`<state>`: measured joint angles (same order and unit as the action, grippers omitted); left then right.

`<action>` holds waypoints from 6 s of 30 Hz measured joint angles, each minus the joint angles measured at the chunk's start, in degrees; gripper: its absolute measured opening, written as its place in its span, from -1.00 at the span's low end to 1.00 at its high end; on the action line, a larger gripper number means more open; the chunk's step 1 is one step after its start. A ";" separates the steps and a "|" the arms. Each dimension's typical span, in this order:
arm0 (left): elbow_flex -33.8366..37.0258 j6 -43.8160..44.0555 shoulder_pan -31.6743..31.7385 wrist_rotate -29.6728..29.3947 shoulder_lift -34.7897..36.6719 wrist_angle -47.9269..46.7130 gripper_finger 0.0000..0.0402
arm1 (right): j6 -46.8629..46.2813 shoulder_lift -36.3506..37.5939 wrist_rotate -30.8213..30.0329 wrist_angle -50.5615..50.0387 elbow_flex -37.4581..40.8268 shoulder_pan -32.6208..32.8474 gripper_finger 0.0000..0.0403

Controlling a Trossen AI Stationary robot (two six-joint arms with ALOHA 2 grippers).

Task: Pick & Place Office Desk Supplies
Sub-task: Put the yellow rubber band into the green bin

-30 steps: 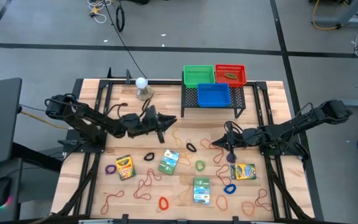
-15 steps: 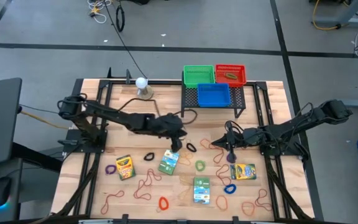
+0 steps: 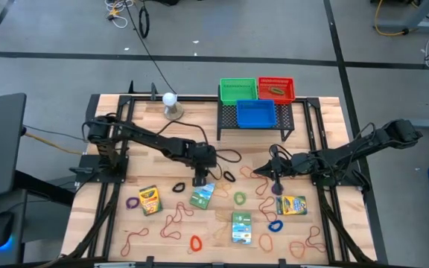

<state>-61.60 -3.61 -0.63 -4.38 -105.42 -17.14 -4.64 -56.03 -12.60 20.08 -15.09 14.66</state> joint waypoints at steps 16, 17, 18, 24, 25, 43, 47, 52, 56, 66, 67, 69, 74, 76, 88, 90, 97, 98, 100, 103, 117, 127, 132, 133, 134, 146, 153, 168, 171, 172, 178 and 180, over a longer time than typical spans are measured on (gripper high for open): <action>-0.02 -15.58 3.28 -0.73 -2.47 1.05 -0.31 | 0.00 0.00 0.42 1.12 0.00 0.00 -0.94; -0.02 -16.60 3.39 -0.77 -2.47 1.03 -0.33 | 0.00 0.00 0.42 1.16 0.00 0.00 -0.94; -0.02 -17.63 3.47 -0.91 -2.50 1.05 -0.35 | 0.00 0.00 0.42 1.13 0.00 0.00 -0.94; -0.02 -20.14 4.00 -0.39 -2.67 0.97 -0.53 | 0.00 0.00 0.42 1.15 0.00 0.00 -0.94; -0.02 -20.20 4.00 -0.27 -2.69 0.95 -0.58 | 0.00 0.00 0.42 1.15 0.00 0.00 -0.94; -6.58 -14.70 3.96 -2.87 2.05 -17.57 -0.98 | 0.02 -0.12 0.42 1.93 0.00 0.00 -0.94; -6.89 -11.74 3.98 -3.05 6.86 -17.94 -0.98 | 0.16 -0.13 0.42 1.96 0.00 0.00 -0.94; -6.88 -8.23 4.00 -3.28 10.90 -18.82 -0.99 | 0.59 -0.15 0.61 2.27 0.00 0.00 -0.94; -6.88 -5.51 4.39 -3.46 15.20 -15.89 -0.99 | 0.59 -0.17 0.87 2.40 0.00 0.00 -0.94; -6.97 1.82 6.69 -6.20 23.92 -14.37 -0.96 | 0.59 -0.17 1.07 2.38 0.00 0.00 -0.94; -6.97 1.74 6.39 -6.21 23.43 -15.20 -0.93 | 0.59 -0.17 1.07 2.40 0.00 0.00 -0.94; -6.86 1.02 5.44 -6.20 21.17 -17.77 -0.83 | 0.59 -0.17 1.07 2.40 0.00 0.00 -0.94; -6.73 -1.63 3.78 -2.87 12.27 -19.19 -0.53 | 0.57 -0.17 1.07 2.40 0.00 0.00 -0.94; -6.75 -2.97 3.59 -0.91 9.03 -17.39 -0.43 | 0.55 -0.17 1.07 2.42 0.00 0.00 -0.94; -6.75 -8.20 3.72 -1.55 -2.49 -15.18 -0.22 | 0.55 -0.17 1.55 2.40 0.00 0.00 -0.94; -6.75 -8.27 4.13 -1.79 -3.13 -15.05 -0.25 | 0.55 -0.17 1.55 2.42 0.00 0.00 -0.94; -6.86 -7.26 5.23 -1.56 -4.63 -14.00 -0.43 | 0.57 -0.17 1.53 2.49 0.00 0.00 -0.94; -6.87 -6.93 5.39 -1.48 -5.03 -13.78 -0.48 | 0.55 -0.17 1.53 2.49 0.00 0.00 -0.94; -6.97 -6.25 5.64 -0.32 -5.19 -13.77 -0.58 | 0.55 -0.17 1.53 2.52 0.00 0.00 -0.94; -7.00 -6.23 5.88 1.66 -5.93 -13.47 -0.77 | 0.55 -0.17 1.52 2.64 -0.02 0.00 -0.94; -6.56 -5.81 5.12 -1.19 -1.93 -15.24 -0.98 | 0.55 -0.17 1.51 2.67 -0.02 0.00 -0.94; -6.71 -1.48 5.12 -5.09 9.32 -16.19 -0.99 | 0.57 -0.17 1.51 2.73 -0.02 0.00 -0.94; -6.75 -0.26 5.20 -9.38 15.06 -15.89 -0.99 | 0.59 -0.17 1.51 2.80 -0.02 0.01 -0.94; -6.75 -0.23 5.25 -10.50 16.10 -15.99 -0.99 | 0.59 -0.17 1.51 2.79 -0.01 0.00 -0.94; -6.75 -0.21 5.46 -11.48 17.01 -15.77 -0.99 | 0.61 -0.17 1.51 2.80 -0.02 0.00 -0.94; -6.75 -4.00 14.52 -13.23 22.29 -1.61 -0.99 | 0.57 -0.17 1.51 2.80 -0.02 0.00 -0.94; -6.81 -7.11 21.01 -8.35 21.79 13.08 -0.99 | 0.57 -0.17 1.51 2.80 -0.02 0.02 -0.94; -26.26 -9.16 27.59 0.92 9.39 15.96 -0.99 | 0.57 -0.17 1.74 2.77 -0.02 0.00 -0.94; -32.19 -9.12 27.74 2.01 4.73 12.86 -0.99 | 0.58 -0.19 1.89 2.74 -0.02 0.00 -0.94; -34.07 -9.12 27.76 2.34 3.22 11.43 -0.99 | 0.59 -0.17 1.91 2.66 -0.02 0.00 -0.94; -43.69 -9.47 27.99 3.11 -5.81 2.72 -0.99 | 0.59 -0.17 2.14 2.66 -0.02 0.02 -0.94; -46.01 -9.47 28.35 3.10 -8.29 0.01 -0.99 | 0.59 -0.17 2.33 2.66 -0.02 0.00 -0.94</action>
<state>-107.62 -13.08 27.72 -1.28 -113.72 -17.13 -4.05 -56.21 -10.27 22.74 -15.11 14.66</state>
